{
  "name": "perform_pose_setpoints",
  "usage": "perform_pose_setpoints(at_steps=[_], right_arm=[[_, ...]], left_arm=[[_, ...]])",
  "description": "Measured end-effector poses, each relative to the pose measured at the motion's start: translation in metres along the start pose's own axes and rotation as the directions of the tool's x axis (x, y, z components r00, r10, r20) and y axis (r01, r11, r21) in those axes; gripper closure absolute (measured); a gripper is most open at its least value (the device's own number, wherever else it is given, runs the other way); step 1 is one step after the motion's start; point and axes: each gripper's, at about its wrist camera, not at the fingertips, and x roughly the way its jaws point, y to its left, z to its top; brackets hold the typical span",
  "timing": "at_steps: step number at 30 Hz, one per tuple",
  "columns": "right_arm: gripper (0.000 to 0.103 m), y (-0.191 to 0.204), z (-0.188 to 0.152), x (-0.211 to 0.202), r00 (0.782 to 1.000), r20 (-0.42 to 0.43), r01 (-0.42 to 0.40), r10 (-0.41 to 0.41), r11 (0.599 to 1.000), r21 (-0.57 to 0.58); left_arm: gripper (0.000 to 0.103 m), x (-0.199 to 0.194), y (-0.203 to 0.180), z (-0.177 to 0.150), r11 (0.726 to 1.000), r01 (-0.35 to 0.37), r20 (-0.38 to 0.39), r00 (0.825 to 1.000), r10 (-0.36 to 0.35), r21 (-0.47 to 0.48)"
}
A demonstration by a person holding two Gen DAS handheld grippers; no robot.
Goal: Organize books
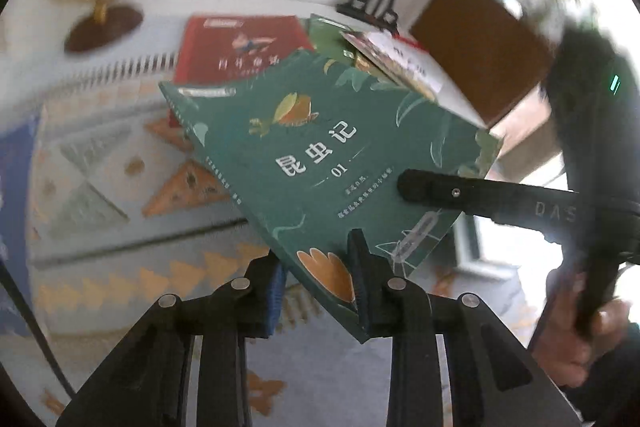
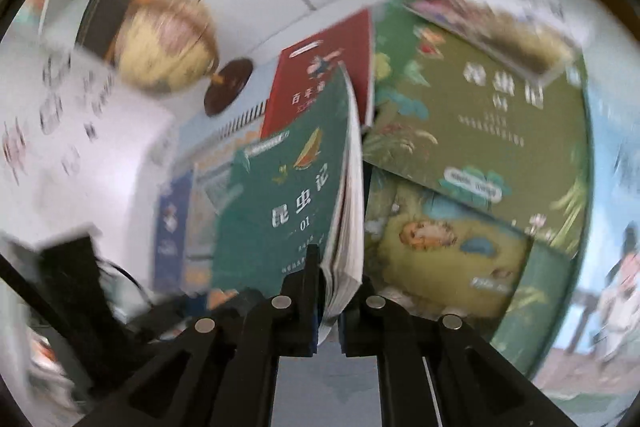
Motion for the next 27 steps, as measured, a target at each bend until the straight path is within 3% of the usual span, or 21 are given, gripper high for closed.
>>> perform_pose_setpoints(at_steps=[2, 4, 9, 14, 23, 27], right_arm=[[0.095, 0.015, -0.006, 0.000, 0.997, 0.015, 0.072, -0.071, 0.991, -0.110], [0.094, 0.025, -0.013, -0.001, 0.995, 0.028, 0.094, -0.091, 0.977, -0.191], [0.092, 0.045, -0.030, -0.011, 0.996, 0.067, 0.073, -0.054, 0.943, -0.325], [0.092, 0.093, -0.039, -0.013, 0.994, 0.106, 0.048, -0.004, 0.906, -0.421], [0.090, 0.225, -0.056, 0.021, 0.987, 0.152, 0.024, 0.060, 0.866, -0.500], [0.090, 0.272, -0.063, 0.055, 0.986, 0.151, 0.016, 0.067, 0.870, -0.493]], left_arm=[[0.077, -0.003, -0.003, -0.003, 0.999, -0.025, 0.004, 1.000, 0.024, 0.034], [0.077, -0.009, -0.002, -0.008, 0.999, -0.037, 0.024, 0.999, 0.037, 0.035], [0.077, -0.042, 0.003, -0.017, 0.997, -0.075, 0.101, 0.992, 0.072, 0.028], [0.077, -0.085, 0.023, -0.025, 0.990, -0.138, 0.157, 0.979, 0.133, 0.026], [0.077, -0.160, 0.118, -0.039, 0.964, -0.263, 0.219, 0.940, 0.262, -0.023], [0.077, -0.171, 0.170, -0.043, 0.959, -0.282, 0.213, 0.935, 0.283, -0.036]])
